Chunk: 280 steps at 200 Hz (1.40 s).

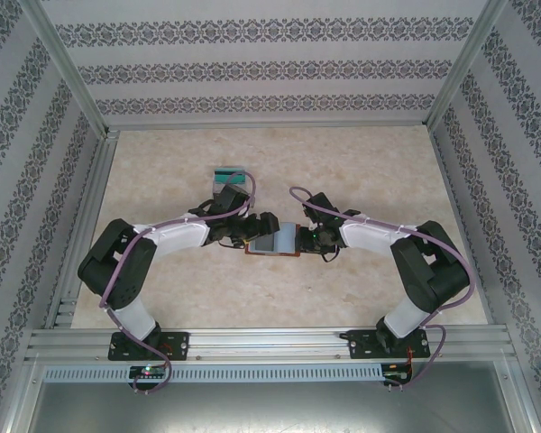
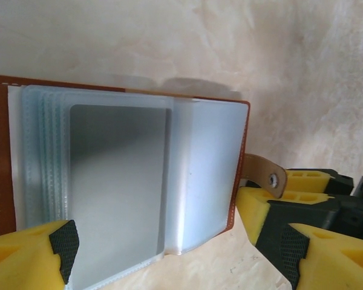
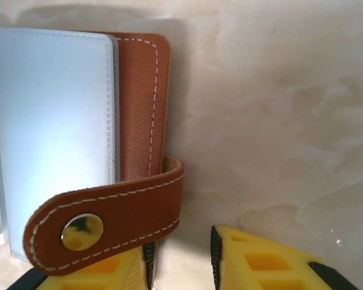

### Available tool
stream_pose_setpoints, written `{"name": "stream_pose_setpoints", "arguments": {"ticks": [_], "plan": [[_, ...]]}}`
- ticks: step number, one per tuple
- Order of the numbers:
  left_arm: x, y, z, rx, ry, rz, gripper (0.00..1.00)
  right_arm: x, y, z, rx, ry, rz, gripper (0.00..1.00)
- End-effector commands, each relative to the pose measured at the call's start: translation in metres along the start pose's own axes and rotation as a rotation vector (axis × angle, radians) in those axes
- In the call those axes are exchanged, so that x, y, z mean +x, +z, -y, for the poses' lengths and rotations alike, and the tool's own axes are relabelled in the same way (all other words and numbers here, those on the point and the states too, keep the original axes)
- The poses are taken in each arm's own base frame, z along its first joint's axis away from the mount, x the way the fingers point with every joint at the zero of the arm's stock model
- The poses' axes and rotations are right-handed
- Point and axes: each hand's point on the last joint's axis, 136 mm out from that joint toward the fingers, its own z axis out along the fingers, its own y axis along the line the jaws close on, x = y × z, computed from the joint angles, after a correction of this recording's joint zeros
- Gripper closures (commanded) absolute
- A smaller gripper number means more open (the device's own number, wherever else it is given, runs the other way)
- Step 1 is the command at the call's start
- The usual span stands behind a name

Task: Take the credit cards out of the card holder

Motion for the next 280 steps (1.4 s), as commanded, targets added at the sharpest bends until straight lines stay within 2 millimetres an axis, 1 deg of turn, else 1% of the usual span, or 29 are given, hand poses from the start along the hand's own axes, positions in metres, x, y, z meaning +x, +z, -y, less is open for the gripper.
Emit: {"name": "stream_pose_setpoints", "arguments": {"ticks": [1, 32, 78, 124, 165, 205, 224, 280], "plan": [[0.002, 0.003, -0.004, -0.004, -0.009, -0.004, 0.12, 0.007, 0.006, 0.003, 0.006, 0.017, -0.033, 0.66], [0.0, 0.001, -0.006, -0.014, -0.008, 0.012, 0.12, 0.008, 0.007, 0.004, 0.008, 0.016, -0.035, 0.67], [0.004, 0.004, -0.013, -0.035, -0.018, 0.001, 0.12, 0.008, 0.008, 0.003, 0.006, 0.015, -0.039, 0.67], [0.006, 0.007, -0.016, -0.036, -0.02, -0.01, 0.12, 0.01, 0.009, 0.003, 0.007, 0.015, -0.041, 0.67], [0.007, 0.01, -0.01, -0.008, -0.014, -0.024, 0.12, 0.009, 0.009, 0.003, 0.007, 0.014, -0.041, 0.67], [0.01, 0.016, 0.004, 0.04, 0.003, -0.049, 0.12, 0.009, 0.009, 0.002, 0.006, 0.014, -0.041, 0.67], [0.013, 0.019, 0.004, 0.04, 0.005, -0.062, 0.12, 0.009, 0.009, 0.003, 0.006, 0.014, -0.042, 0.67], [0.009, 0.015, 0.021, 0.094, 0.016, -0.051, 0.12, 0.009, 0.01, 0.002, 0.006, 0.012, -0.045, 0.67]]}}
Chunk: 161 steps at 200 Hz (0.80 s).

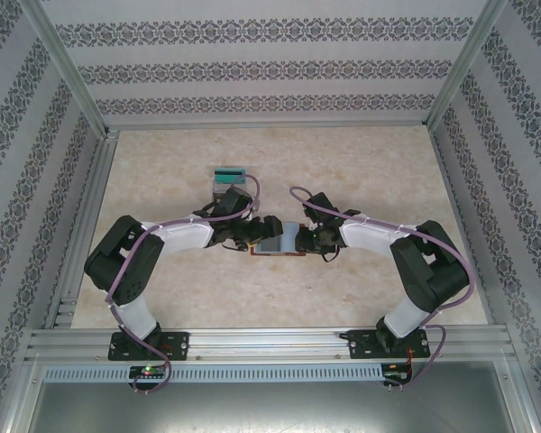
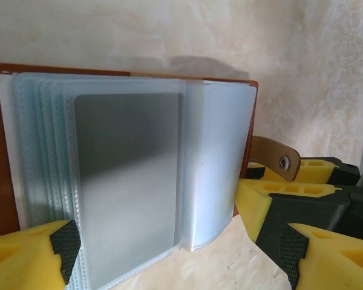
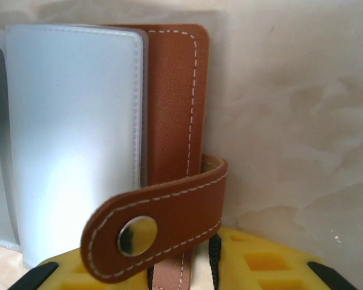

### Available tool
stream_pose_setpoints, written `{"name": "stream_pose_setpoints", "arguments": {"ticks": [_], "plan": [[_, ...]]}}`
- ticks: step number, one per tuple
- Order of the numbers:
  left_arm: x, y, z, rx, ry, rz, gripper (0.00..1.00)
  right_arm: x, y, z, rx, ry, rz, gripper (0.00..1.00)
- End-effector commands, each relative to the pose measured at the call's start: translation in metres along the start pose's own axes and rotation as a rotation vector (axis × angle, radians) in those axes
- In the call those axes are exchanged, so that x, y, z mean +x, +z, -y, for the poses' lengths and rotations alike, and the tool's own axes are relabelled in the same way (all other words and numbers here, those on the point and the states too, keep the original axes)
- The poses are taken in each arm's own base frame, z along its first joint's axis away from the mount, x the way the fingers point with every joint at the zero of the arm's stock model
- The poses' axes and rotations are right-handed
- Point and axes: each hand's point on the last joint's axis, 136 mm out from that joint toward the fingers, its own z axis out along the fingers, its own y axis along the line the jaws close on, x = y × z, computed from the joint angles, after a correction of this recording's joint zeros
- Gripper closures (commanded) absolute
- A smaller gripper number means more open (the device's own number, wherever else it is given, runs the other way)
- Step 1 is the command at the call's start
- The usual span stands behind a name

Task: Take the credit cards out of the card holder

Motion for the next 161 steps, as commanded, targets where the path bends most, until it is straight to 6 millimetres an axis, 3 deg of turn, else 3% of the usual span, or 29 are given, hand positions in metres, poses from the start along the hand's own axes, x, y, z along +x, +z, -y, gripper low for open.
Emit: {"name": "stream_pose_setpoints", "arguments": {"ticks": [1, 161], "plan": [[-0.002, 0.002, 0.016, 0.049, 0.013, -0.004, 0.12, 0.008, 0.009, 0.002, 0.008, 0.012, -0.04, 0.67], [-0.002, 0.006, 0.028, 0.103, -0.001, -0.016, 0.12, 0.012, 0.016, 0.002, 0.0, 0.016, -0.06, 0.69]]}}
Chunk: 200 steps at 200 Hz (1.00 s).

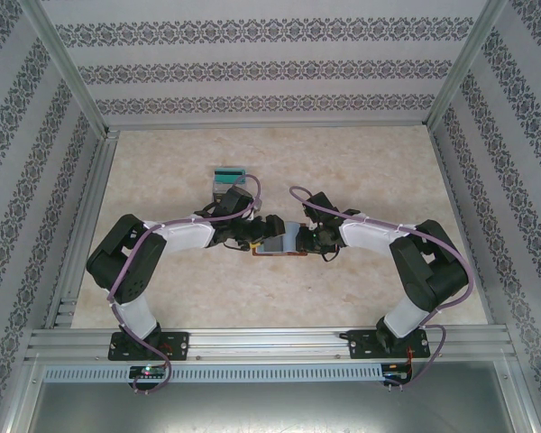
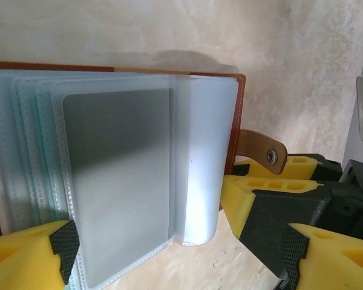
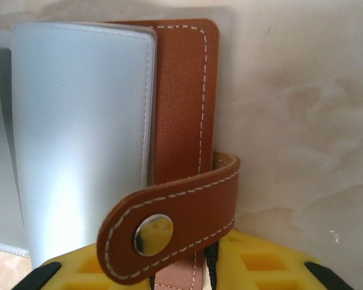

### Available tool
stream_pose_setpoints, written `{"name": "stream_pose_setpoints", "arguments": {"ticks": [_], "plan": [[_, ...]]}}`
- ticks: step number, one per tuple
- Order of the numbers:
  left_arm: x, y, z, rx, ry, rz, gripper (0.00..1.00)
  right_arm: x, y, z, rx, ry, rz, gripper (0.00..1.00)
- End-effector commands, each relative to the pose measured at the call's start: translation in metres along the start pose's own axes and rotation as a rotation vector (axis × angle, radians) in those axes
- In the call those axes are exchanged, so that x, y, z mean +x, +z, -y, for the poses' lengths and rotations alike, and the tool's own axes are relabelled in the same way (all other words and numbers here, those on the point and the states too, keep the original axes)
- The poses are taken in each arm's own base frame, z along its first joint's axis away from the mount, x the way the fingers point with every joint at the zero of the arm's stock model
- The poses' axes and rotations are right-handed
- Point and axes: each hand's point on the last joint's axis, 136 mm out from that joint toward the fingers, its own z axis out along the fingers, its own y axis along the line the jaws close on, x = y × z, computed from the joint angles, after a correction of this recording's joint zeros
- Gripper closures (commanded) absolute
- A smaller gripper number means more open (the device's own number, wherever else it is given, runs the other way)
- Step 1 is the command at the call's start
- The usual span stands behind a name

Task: Take the credit cards out of the card holder

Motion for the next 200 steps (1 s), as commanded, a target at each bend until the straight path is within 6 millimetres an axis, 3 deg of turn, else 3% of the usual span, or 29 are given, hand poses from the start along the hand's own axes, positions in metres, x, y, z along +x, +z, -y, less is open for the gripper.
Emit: {"name": "stream_pose_setpoints", "arguments": {"ticks": [1, 64, 200], "plan": [[-0.003, 0.003, 0.02, 0.061, 0.02, 0.001, 0.12, 0.012, 0.014, 0.001, -0.004, 0.015, -0.055, 0.69], [-0.004, 0.001, 0.028, 0.092, 0.015, 0.008, 0.12, 0.013, 0.014, 0.002, -0.003, 0.015, -0.054, 0.69], [-0.013, -0.019, 0.066, 0.196, 0.054, 0.037, 0.12, 0.013, 0.015, 0.002, -0.002, 0.019, -0.055, 0.69]]}}
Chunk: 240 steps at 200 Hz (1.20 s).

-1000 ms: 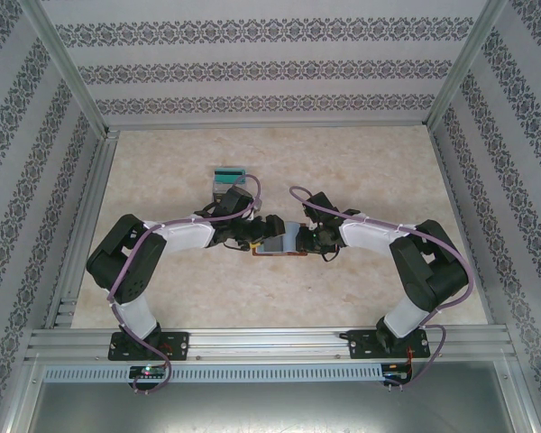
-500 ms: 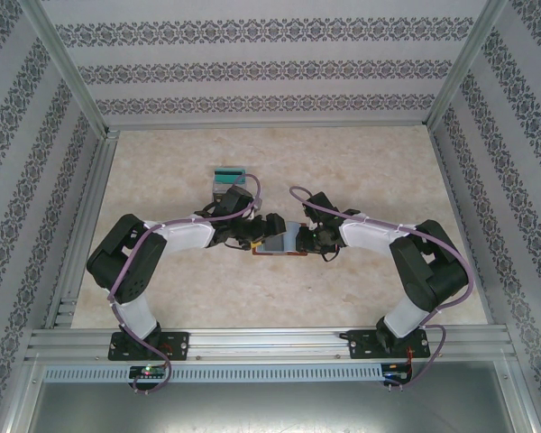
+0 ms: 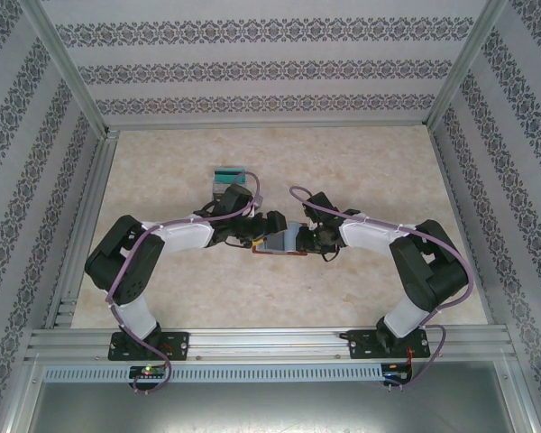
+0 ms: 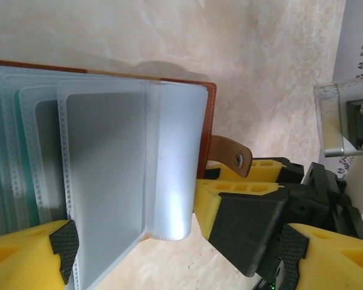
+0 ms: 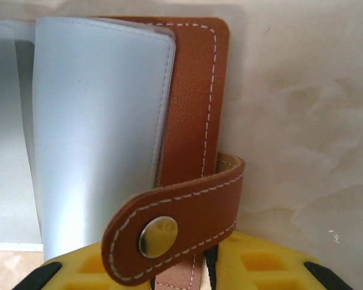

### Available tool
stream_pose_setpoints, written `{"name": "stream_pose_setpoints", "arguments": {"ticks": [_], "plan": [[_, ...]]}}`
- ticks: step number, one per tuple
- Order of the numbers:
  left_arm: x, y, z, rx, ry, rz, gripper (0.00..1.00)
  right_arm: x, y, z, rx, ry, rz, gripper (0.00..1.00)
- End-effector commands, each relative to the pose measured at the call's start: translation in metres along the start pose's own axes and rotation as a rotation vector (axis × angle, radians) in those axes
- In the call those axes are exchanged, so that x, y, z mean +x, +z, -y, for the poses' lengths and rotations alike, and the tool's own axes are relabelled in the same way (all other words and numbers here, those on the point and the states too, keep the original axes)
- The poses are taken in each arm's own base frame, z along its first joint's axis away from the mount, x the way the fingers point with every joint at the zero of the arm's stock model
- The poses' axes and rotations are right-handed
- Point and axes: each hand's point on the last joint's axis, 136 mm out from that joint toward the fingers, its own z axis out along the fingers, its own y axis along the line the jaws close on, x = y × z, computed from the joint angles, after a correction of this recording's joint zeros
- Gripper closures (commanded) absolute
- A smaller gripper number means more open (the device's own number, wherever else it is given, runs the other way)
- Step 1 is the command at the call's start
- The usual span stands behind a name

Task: Take the credit cards out of the card holder

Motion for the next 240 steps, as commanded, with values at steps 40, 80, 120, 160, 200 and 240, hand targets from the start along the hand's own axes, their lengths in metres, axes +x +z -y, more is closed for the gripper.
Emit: {"name": "stream_pose_setpoints", "arguments": {"ticks": [40, 80, 120, 160, 200, 240], "plan": [[-0.008, -0.017, 0.059, 0.149, 0.078, 0.025, 0.12, 0.013, 0.014, 0.002, -0.002, 0.018, -0.054, 0.69], [-0.006, -0.016, 0.066, 0.158, 0.091, 0.013, 0.12, 0.012, 0.014, 0.002, -0.004, 0.017, -0.052, 0.69], [-0.006, -0.01, 0.074, 0.171, 0.101, 0.003, 0.12, 0.012, 0.013, 0.002, -0.003, 0.016, -0.049, 0.69], [-0.005, -0.001, 0.082, 0.182, 0.109, -0.017, 0.12, 0.013, 0.011, 0.005, 0.004, 0.024, -0.042, 0.68], [-0.004, 0.006, 0.085, 0.187, 0.111, -0.022, 0.12, 0.012, 0.006, 0.01, 0.009, 0.032, -0.024, 0.68], [-0.012, -0.005, 0.062, 0.084, 0.095, 0.038, 0.12, 0.011, -0.002, 0.013, 0.019, 0.035, -0.002, 0.66]]}}
